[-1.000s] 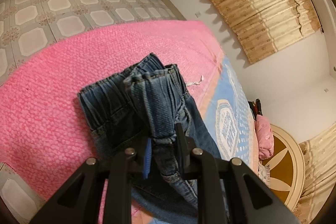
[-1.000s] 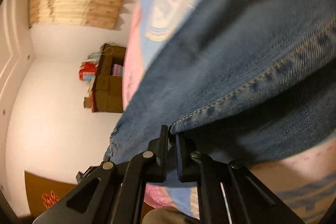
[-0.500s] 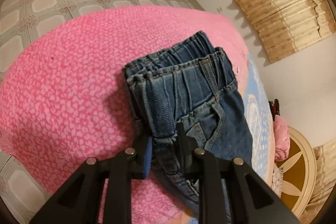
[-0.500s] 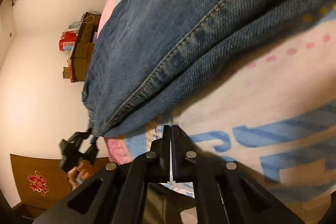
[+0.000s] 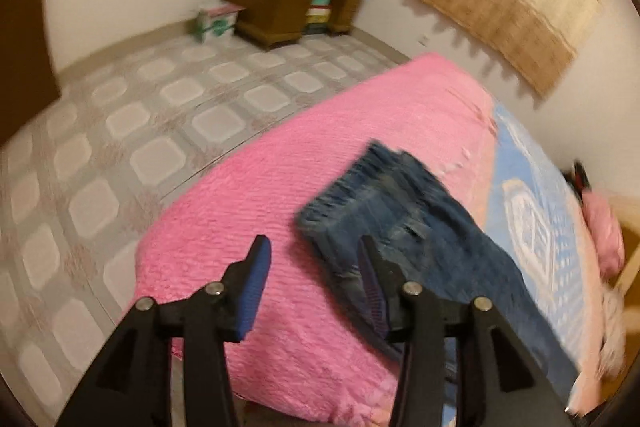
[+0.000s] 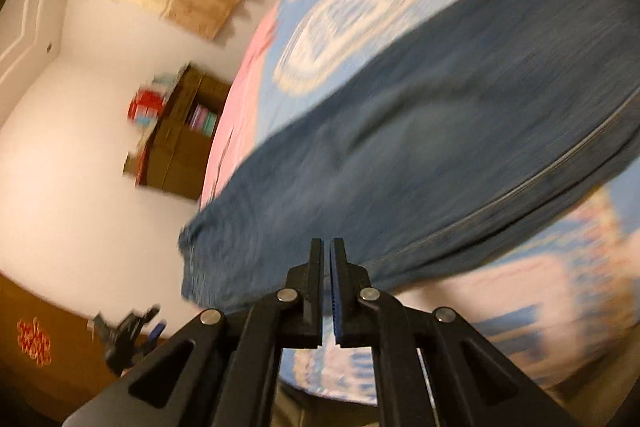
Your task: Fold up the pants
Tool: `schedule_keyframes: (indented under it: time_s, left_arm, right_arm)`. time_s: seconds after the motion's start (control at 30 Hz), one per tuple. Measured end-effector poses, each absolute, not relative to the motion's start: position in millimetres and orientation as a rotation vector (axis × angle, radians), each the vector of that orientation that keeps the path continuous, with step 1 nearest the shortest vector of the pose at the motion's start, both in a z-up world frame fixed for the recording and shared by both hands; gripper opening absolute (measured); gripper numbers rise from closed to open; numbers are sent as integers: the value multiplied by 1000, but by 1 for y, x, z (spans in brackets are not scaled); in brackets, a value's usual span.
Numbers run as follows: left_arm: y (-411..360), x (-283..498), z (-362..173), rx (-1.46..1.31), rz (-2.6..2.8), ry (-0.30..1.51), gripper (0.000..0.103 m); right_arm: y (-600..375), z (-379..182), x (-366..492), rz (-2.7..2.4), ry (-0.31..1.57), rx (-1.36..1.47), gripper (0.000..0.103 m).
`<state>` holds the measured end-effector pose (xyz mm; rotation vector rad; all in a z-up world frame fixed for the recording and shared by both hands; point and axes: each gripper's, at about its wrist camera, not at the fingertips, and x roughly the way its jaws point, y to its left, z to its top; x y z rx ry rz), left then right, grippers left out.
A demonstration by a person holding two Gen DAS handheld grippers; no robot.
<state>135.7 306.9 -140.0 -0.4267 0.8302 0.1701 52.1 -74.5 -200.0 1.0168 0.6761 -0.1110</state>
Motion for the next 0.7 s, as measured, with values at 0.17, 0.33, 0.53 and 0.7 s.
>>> schedule_keyframes:
  time_s: [0.17,0.33,0.53,0.7]
  left_arm:
    - [230,148,-126,-340,8,844,63]
    - [141,159,-131,-285,-161,915,64]
    - [33,166,-149,-192,-315,1016,64]
    - [-40,165,-168,-63,-366,1066,64]
  right_arm:
    - [-143,-190,-8,-280,599,1031,51]
    - [-234,-195,-102,-404,323,1246,89]
    - [-308,-245,-177,-477,128,1512,89]
    - [-337,-284,-196,-471,63,1585,89]
